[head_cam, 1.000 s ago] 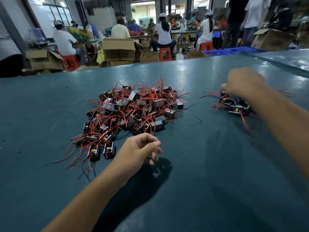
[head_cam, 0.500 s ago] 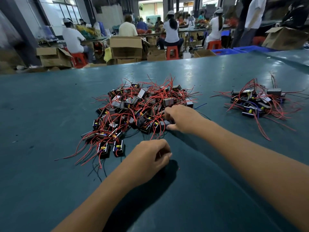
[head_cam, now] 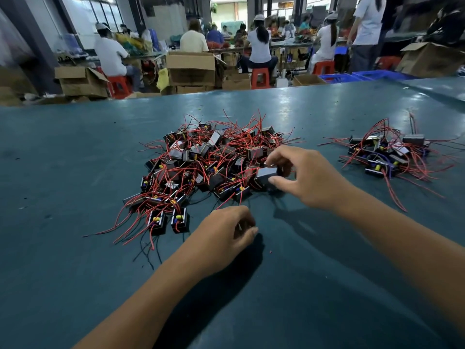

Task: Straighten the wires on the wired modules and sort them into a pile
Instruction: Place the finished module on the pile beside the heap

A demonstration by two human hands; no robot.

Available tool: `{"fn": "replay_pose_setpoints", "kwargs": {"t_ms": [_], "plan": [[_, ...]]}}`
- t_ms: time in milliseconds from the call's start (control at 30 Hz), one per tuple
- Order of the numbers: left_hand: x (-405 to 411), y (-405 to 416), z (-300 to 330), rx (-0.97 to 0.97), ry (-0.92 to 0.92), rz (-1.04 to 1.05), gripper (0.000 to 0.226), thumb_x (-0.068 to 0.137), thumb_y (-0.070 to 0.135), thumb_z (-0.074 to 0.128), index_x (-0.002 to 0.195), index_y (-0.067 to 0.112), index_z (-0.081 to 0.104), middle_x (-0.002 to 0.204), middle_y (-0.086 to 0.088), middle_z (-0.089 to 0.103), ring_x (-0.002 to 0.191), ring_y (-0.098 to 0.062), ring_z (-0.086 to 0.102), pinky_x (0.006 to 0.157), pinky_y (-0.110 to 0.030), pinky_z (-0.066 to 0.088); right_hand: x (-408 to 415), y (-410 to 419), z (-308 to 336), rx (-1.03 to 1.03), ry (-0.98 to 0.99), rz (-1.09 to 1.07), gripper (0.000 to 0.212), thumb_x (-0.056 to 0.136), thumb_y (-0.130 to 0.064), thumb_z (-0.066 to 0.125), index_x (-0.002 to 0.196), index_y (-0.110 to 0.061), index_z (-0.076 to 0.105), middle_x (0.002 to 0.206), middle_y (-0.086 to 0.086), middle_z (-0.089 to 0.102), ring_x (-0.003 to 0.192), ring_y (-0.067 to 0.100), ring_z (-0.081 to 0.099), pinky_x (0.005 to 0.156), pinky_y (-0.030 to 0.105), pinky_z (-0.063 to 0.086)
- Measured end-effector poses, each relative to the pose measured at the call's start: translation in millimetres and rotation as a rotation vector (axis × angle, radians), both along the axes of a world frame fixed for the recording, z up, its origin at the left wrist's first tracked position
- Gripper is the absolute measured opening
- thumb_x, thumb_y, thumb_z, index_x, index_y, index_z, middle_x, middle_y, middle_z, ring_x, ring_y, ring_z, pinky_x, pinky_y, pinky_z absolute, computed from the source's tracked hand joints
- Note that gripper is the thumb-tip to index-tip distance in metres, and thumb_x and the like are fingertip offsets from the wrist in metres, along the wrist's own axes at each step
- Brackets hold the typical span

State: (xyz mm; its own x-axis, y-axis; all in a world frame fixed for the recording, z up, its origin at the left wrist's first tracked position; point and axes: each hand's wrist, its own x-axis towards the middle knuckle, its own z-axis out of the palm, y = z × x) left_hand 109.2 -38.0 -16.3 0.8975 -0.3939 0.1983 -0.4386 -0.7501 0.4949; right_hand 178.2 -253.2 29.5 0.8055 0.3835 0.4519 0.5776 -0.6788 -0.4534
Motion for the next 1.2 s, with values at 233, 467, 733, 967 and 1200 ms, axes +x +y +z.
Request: {"fn": "replay_pose_setpoints", "kwargs": {"t_ms": [233,467,733,967,1200], "plan": [[0,-15,3,-0.803,0.544,0.135,0.021,0.101,0.025,0.056,0.106,0.005,0.063,0.090,-0.014,0.071,0.066,-0.017,0.063,0.057,-0.028,0.054,-40,1,-30,-0.014,-0.256,0.021,0.029,0.081,-0.015,0.079,0.108,-0.013,0.068,0.100,-0.004,0.067,0.090,0.017,0.061,0.079,0.038,0.054],[-1,-17,1,-1.062,0.797,0.178,0.013,0.096,0.009,0.061,0.104,0.000,0.057,0.069,-0.007,0.063,0.055,-0.015,0.060,0.052,-0.022,0.053,-50,6,-46,0.130,-0.140,0.235,0.032,0.088,-0.023,0.068,0.119,-0.017,0.062,0.098,-0.009,0.066,0.089,0.007,0.062,0.079,0.021,0.049],[4,-11,0,-0.904,0.622,0.264,0.014,0.094,-0.001,0.055,0.096,0.007,0.066,0.078,-0.008,0.064,0.068,-0.020,0.061,0.050,-0.025,0.052,-27,-12,-60,-0.174,-0.039,0.028,0.046,0.092,-0.028,0.066,0.136,-0.020,0.054,0.131,-0.005,0.059,0.125,0.014,0.047,0.108,0.037,0.037],[6,-1,3,-0.611,0.255,0.305,0.023,0.094,0.011,0.061,0.086,0.030,0.071,0.085,0.000,0.066,0.072,-0.026,0.072,0.057,-0.037,0.062,-23,-16,-56,-0.300,-0.068,-0.132,0.054,0.094,-0.039,0.058,0.146,-0.030,0.044,0.136,-0.010,0.055,0.129,0.016,0.042,0.110,0.036,0.029],[7,10,16,-0.494,0.117,0.343,0.023,0.089,0.010,0.056,0.074,0.024,0.068,0.052,0.010,0.052,0.048,-0.011,0.047,0.046,-0.024,0.041,-19,-19,-54,-0.166,-0.018,-0.171,0.066,0.088,-0.026,0.068,0.148,-0.022,0.041,0.148,-0.003,0.049,0.134,0.019,0.041,0.112,0.035,0.030]]}}
